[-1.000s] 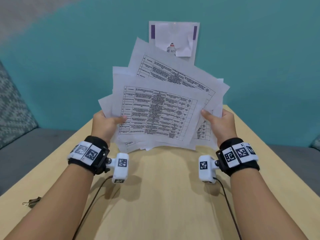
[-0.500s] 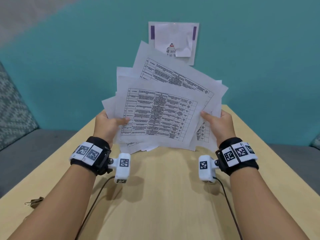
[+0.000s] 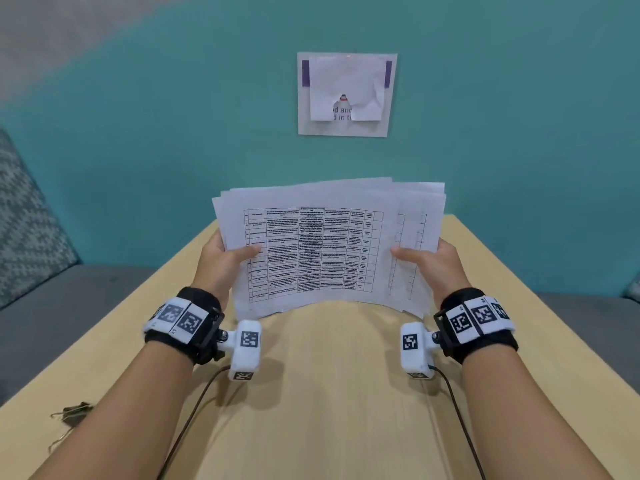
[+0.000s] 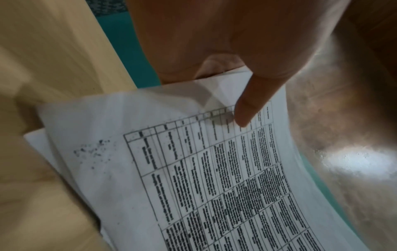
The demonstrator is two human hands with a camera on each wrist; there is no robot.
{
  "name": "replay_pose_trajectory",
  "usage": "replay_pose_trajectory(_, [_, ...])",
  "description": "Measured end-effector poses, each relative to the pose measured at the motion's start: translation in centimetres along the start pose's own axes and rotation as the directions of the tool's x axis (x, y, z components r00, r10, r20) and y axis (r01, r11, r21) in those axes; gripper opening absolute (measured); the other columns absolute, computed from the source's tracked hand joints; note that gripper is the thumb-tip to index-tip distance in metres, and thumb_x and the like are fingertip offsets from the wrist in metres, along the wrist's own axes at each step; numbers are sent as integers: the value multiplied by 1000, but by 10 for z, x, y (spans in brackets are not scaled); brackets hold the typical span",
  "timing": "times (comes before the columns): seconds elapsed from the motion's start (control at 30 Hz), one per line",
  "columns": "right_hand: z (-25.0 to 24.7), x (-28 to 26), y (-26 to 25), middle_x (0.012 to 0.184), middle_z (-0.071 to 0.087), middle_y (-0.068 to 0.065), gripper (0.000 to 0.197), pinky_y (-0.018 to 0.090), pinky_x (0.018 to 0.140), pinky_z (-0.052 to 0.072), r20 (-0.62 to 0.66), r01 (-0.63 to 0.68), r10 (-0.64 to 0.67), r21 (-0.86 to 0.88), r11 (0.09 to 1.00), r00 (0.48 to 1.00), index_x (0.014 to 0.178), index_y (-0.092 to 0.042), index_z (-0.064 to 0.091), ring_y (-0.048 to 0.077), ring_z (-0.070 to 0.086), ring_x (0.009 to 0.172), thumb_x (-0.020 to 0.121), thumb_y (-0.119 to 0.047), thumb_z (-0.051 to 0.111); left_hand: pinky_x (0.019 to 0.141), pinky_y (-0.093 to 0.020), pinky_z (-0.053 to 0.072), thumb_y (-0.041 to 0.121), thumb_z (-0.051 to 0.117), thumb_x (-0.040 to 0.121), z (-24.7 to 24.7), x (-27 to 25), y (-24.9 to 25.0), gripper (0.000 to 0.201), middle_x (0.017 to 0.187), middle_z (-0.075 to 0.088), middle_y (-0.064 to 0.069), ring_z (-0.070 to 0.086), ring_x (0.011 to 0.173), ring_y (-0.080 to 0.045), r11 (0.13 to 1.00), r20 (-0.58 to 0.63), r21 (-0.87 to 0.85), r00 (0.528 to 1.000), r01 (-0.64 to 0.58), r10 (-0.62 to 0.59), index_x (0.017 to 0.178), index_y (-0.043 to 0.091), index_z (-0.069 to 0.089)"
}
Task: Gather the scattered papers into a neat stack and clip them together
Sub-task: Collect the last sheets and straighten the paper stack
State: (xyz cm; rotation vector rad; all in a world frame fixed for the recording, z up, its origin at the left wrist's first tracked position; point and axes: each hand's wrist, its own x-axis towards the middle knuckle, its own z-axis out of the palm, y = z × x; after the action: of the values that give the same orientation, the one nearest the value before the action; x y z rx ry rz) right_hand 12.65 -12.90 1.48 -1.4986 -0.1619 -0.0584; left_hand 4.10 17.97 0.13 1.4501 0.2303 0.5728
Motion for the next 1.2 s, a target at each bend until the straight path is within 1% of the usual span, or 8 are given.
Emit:
replay_pose_trajectory(0.2, [0, 3, -1, 103, 77, 0, 26, 35, 77, 57, -14, 3, -3, 28, 1000, 1000, 105, -17, 71, 20, 73, 94, 85, -1, 69, 88, -39, 56, -9, 60, 91, 1, 0, 3, 41, 116, 77, 0, 73, 108, -22, 1000, 8, -1, 1000, 28, -28, 123, 16, 65])
replay_pose_trajectory(0.33, [1, 4, 7, 108, 76, 6, 40, 43, 89, 56, 36, -48, 49, -35, 998, 998, 114, -11, 68, 29, 70, 103, 80, 8, 61, 100, -43, 53, -10, 61, 89, 3, -2, 2, 50, 124, 74, -2, 69, 116, -24, 998, 52, 44, 998, 37, -39, 133, 14, 59])
replay_pose_trajectory(0.53, [8, 6, 11, 108, 76, 4, 36, 45, 94, 54, 28, -57, 58, -37, 998, 998, 111, -13, 69, 29, 69, 104, 80, 4, 62, 93, -42, 56, -10, 60, 90, 6, -6, 5, 48, 122, 75, -2, 72, 111, -24, 998, 61, 58, 997, 36, -39, 132, 15, 61])
replay_pose_trajectory(0.77, [10, 3, 10, 108, 76, 2, 32, 37, 85, 56, 35, -36, 37, -35, 999, 999, 113, -12, 70, 25, 71, 103, 84, 3, 67, 94, -46, 58, -12, 60, 92, 5, -8, 7, 39, 116, 78, -4, 74, 108, -27, 999, 13, 51, 1000, 18, -19, 120, 13, 69])
replay_pose_trajectory(0.9, [13, 3, 2, 115, 71, 2, 39, 28, 75, 48, -42, -21, 19, -45, 999, 999, 122, -15, 63, 14, 66, 100, 85, -12, 74, 98, -51, 56, -16, 59, 89, 0, -3, 13, 39, 115, 77, -10, 73, 109, -31, 999, -80, -35, 996, 37, -40, 117, 10, 69])
replay_pose_trajectory(1.03, [19, 0, -1, 140, 49, -4, 75, 51, 106, 39, -55, -127, 130, 40, 991, 990, 144, -28, 42, 18, 46, 121, 81, -44, 78, 95, -45, 58, -19, 57, 89, -1, 1, 28, 38, 110, 76, -9, 73, 106, -28, 983, -152, -181, 987, 23, -51, 111, 10, 70])
replay_pose_trajectory(1.1, [26, -5, -4, 145, 44, -1, 86, 59, 105, 41, 23, -196, 195, 166, 966, 981, 148, -31, 35, 24, 45, 130, 78, -56, 76, 100, -45, 56, -16, 60, 89, 1, 3, 32, 37, 114, 76, -10, 72, 110, -29, 965, -188, -258, 978, 37, -88, 115, 8, 70])
replay_pose_trajectory(1.2, [44, -15, -14, 134, 55, 9, 63, 63, 101, 46, 254, -283, 187, 422, 861, 949, 131, -24, 55, 32, 55, 124, 79, -56, 72, 94, -33, 56, -12, 63, 91, 7, 2, 37, 41, 121, 74, -10, 68, 118, -25, 931, -197, -355, 967, 84, -163, 128, 4, 65])
